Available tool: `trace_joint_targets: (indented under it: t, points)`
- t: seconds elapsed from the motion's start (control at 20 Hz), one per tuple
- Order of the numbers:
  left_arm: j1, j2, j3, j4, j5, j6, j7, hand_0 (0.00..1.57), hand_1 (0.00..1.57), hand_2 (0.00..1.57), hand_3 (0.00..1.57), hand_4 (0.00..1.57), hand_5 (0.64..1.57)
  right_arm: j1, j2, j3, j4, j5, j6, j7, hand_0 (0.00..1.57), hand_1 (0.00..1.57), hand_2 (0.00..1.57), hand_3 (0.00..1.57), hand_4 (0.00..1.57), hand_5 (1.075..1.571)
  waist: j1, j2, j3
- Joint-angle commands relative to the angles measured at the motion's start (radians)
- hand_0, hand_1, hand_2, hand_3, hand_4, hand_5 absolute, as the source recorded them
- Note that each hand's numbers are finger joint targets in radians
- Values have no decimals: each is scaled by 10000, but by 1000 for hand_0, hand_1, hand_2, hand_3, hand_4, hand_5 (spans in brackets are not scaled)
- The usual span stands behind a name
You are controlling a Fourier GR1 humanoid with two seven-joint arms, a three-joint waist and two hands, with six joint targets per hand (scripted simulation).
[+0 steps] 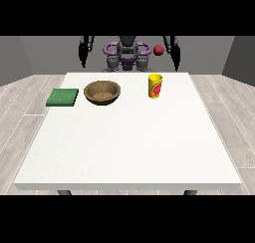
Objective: Pick the cup and pour the ball into the bowl, then pick the bowl and place it on the pad
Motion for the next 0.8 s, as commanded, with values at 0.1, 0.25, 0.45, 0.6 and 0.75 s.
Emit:
trace_joint_targets:
  t: [0.1, 0.25, 0.45, 0.6, 0.75]
  points:
    - [-88, 320, 87, -795, 97, -124, 543, 0, 0, 0, 0, 0, 1557, -97, -289, -85, -760, -48, 38, 629, 0, 0, 0, 0, 0, 1569, -28, -2023, 23]
    - [-196, 410, 71, -1117, 224, -245, 927, 0, 0, 0, 0, 0, 1557, -174, -455, -163, -1061, -94, 58, 1086, 0, 0, 0, 0, 0, 1569, -146, -2802, -4]
    - [-994, 363, 1489, -1719, 2457, -576, 1943, 0, 0, 0, 0, 0, 1558, 545, -1358, -1421, -1309, -2310, 1784, 1454, 0, 0, 0, 0, 0, 1569, -588, -2298, 12]
    - [-914, 902, 2203, -1524, 3095, -1361, 1039, 0, 0, 0, 0, 0, 1548, 249, -1984, -2584, -960, -3168, 2417, 747, 0, 0, 0, 0, 0, 1571, -338, -1365, 12]
    - [-1060, 770, 2424, -875, 2872, -1418, -252, 0, 0, 0, 0, 0, 1547, 319, -1476, -2088, -1085, -2665, 2306, 273, 0, 0, 0, 0, 0, 1569, -525, -571, 9]
